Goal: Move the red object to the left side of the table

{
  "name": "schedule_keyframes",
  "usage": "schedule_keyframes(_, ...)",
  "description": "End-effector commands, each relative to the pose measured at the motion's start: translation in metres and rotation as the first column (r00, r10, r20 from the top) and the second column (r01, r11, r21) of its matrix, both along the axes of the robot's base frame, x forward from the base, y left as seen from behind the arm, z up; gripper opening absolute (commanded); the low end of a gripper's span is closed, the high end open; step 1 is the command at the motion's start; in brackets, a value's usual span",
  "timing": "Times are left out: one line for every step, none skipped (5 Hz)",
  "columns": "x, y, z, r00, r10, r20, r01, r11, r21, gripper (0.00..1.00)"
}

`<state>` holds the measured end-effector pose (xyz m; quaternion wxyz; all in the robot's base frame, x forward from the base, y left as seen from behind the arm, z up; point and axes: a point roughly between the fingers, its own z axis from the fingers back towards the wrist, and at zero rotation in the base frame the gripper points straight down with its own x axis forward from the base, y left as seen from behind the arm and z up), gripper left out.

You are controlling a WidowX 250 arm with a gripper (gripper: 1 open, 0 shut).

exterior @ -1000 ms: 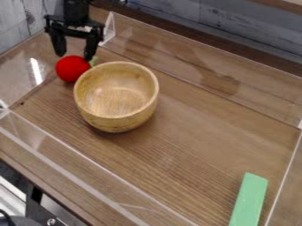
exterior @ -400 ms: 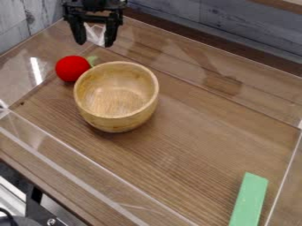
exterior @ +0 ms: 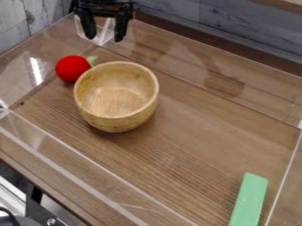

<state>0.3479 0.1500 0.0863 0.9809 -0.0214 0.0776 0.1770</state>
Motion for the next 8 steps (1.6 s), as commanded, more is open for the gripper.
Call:
schedule_keyframes(0.012, -0.006, 0.037, 0.995, -0.015, 0.095, 0.011, 0.999, 0.044, 1.0)
schedule_keyframes(0.017, -0.01, 0.034, 0.996, -0.03, 0.085, 0.026, 0.998, 0.054, 1.0)
schedule_keyframes(0.023, -0.012, 0.028, 0.997, -0.04, 0.072, 0.035, 0.997, 0.065, 1.0)
schedule_keyframes(0.027, -0.014, 0.02, 0.997, -0.047, 0.054, 0.043, 0.996, 0.075, 1.0)
schedule_keyframes(0.028, -0.018, 0.016, 0.998, -0.058, 0.039, 0.055, 0.995, 0.085, 1.0)
schedule_keyframes(0.028, -0.021, 0.015, 0.997, -0.064, 0.029, 0.061, 0.994, 0.092, 1.0)
schedule_keyframes(0.027, -0.022, 0.013, 0.998, -0.064, 0.021, 0.061, 0.993, 0.099, 1.0)
schedule_keyframes(0.026, -0.022, 0.01, 0.998, -0.061, 0.011, 0.06, 0.993, 0.106, 1.0)
